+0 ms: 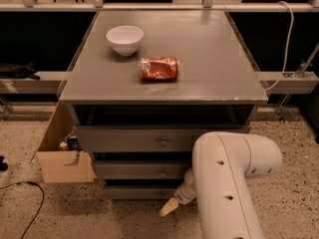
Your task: Close bottom drawer
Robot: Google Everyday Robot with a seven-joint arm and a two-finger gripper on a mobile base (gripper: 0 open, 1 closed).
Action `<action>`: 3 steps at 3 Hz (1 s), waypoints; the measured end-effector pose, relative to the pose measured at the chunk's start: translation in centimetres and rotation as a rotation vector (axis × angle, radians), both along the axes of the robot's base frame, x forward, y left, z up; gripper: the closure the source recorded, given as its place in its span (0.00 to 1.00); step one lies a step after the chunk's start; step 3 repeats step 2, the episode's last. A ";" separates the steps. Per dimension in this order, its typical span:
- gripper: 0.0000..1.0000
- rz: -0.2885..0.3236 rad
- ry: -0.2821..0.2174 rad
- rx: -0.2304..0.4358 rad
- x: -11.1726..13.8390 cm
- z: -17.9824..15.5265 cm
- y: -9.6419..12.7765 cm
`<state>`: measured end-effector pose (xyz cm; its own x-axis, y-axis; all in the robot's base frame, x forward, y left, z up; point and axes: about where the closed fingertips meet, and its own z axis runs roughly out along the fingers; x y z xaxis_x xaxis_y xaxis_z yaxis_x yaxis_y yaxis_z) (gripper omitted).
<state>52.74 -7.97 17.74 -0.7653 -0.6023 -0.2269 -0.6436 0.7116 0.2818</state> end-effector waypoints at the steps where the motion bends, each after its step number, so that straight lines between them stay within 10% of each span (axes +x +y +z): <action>1: 0.00 -0.007 -0.037 -0.008 1.0 0.0 0.2; 3: 0.00 -0.007 -0.037 -0.008 1.0 0.0 0.2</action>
Offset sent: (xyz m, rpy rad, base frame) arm 0.0120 0.0015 0.0001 -0.0076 -0.0326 -0.0059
